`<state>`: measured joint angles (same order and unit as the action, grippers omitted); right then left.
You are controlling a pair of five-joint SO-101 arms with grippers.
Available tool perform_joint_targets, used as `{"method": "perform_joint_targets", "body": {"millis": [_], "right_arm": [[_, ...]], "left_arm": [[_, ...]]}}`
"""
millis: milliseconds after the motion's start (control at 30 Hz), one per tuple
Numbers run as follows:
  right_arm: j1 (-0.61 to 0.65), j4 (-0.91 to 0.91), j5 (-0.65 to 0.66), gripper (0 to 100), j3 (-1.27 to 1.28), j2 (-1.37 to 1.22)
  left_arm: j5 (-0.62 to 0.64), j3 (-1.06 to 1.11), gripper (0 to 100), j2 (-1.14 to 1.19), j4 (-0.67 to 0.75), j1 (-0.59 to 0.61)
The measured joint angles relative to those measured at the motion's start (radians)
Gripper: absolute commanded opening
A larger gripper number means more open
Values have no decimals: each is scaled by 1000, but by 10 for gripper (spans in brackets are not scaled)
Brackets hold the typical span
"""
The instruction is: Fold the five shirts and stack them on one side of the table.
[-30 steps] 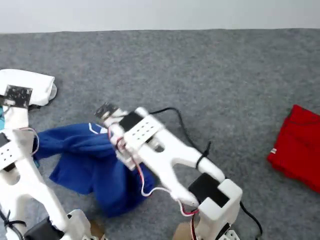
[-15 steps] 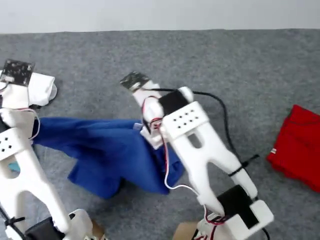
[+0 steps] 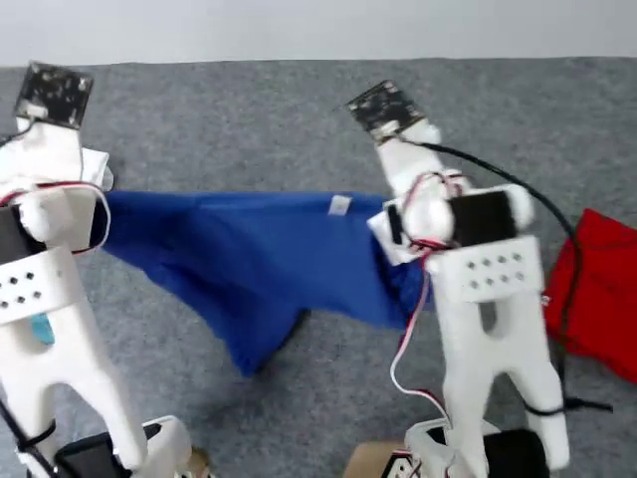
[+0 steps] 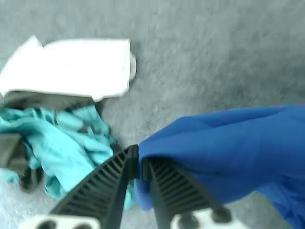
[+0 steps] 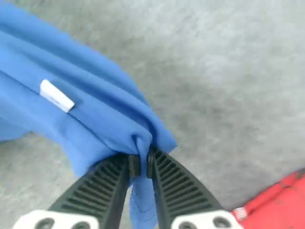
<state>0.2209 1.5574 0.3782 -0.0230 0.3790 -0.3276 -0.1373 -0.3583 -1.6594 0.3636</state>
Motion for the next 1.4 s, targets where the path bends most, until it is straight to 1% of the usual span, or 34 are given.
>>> {"method": "perform_joint_targets", "body": {"millis": [133,267,500,600,700,833,967,1233,1400], "right_arm": [[-92,-51,69,9,-91,32],[-157,-61,109,9,-187,37],[-175,12,160,10,-321,37],[-173,58,163,10,-330,40],[-172,92,163,20,-328,40],[-172,110,163,95,-308,43],[-172,127,161,104,-284,44],[-167,35,161,102,-44,43],[-169,28,161,102,-26,43]], "left_arm": [[18,-193,3,0,-60,-71],[21,-384,3,0,-66,-120],[21,-681,3,-2,-66,-178],[21,-743,3,-3,-69,-201],[21,-752,3,-3,-75,-213],[21,-753,3,-3,-75,-222],[21,-749,3,-3,-75,-222],[21,-528,3,-2,-75,-222],[21,-411,3,-2,-75,-219]]}}
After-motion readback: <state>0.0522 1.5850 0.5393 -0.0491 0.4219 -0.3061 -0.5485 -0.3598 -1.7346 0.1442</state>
